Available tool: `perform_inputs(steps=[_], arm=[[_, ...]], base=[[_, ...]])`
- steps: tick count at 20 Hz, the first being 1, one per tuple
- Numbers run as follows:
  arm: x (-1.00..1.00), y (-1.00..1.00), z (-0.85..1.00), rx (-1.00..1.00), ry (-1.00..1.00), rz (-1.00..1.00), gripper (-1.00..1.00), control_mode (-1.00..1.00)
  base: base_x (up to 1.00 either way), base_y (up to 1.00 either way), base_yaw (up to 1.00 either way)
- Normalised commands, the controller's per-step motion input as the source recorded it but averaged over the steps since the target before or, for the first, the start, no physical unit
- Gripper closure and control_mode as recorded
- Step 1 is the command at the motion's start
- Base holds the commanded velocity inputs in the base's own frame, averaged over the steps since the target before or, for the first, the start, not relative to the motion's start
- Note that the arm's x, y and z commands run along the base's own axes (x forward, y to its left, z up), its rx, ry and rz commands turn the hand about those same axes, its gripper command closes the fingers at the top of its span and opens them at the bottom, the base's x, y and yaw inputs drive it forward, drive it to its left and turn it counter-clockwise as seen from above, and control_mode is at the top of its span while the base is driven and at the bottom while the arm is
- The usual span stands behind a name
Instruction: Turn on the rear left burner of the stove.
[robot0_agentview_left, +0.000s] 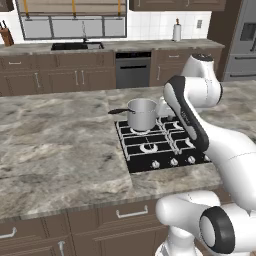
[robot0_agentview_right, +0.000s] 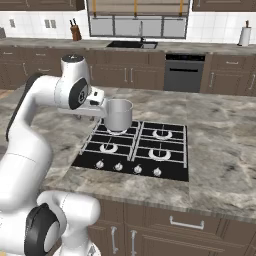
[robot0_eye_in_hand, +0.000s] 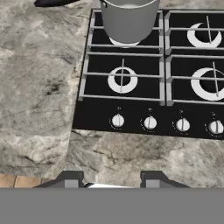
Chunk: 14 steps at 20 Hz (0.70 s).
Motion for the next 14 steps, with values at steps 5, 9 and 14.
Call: perform_inputs(steps=[5, 9, 14], arm=[[-0.03, -0.07, -0.34, 0.0, 0.0, 0.0, -1.0, -1.0], [0.0, -0.91, -1.0, 0.01, 0.08, -0.03, -1.0, -1.0], [0.05, -0.74, -0.65, 0.0, 0.13, -0.01, -1.0, -1.0]], base=[[0.0, 0.0, 0.0], [0.0, 0.0, 0.0], [0.0, 0.0, 0.0]])
